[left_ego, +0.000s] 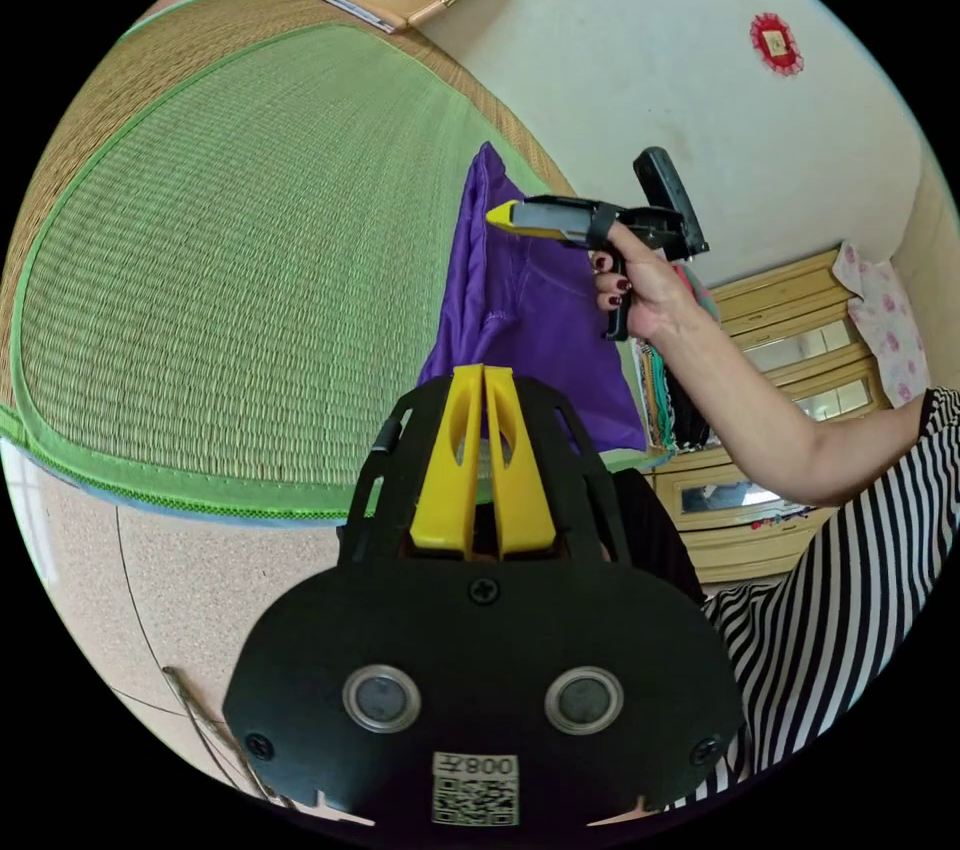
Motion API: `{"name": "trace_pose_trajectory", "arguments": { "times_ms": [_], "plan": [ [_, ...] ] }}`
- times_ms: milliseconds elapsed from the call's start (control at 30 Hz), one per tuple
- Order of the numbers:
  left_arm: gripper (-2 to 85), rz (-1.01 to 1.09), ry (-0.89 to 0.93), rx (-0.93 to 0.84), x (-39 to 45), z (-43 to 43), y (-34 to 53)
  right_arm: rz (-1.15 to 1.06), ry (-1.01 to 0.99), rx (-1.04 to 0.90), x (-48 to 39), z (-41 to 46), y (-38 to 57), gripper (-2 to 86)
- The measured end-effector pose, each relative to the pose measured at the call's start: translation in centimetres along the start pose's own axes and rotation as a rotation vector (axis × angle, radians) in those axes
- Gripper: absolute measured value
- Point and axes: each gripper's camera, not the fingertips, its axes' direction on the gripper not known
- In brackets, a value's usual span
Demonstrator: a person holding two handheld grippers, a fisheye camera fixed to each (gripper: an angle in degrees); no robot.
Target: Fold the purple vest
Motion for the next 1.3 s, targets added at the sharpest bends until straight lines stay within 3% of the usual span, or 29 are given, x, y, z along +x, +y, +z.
{"name": "trace_pose_trajectory", "arguments": {
  "times_ms": [133, 467, 800, 1100, 1300],
  "plan": [
    [0.0, -0.006, -0.037, -0.033, -0.2, 0.6, 0.4, 0.022, 0.047, -0.084, 1.8, 2.3, -1.7, 0.1],
    [0.0, 0.031, -0.079, -0.068, 0.8, 0.4, 0.9, 0.018, 0.109, 0.093, 4.7, -2.3, -4.4, 0.1],
    [0.2, 0.028, -0.092, -0.070, 1.2, 0.2, 1.5, 0.059, 0.112, 0.000, 8.8, -1.6, -4.6, 0.1],
    [2.8, 0.010, -0.103, 0.012, 1.7, -2.6, 3.2, 0.025, -0.009, 0.104, 11.1, -10.3, 8.1, 1.0],
    [7.7, -0.082, -0.005, 0.021, 0.1, -3.4, 4.0, 0.242, -0.201, 0.094, 17.2, -11.4, 23.0, 4.3]
  ]
}}
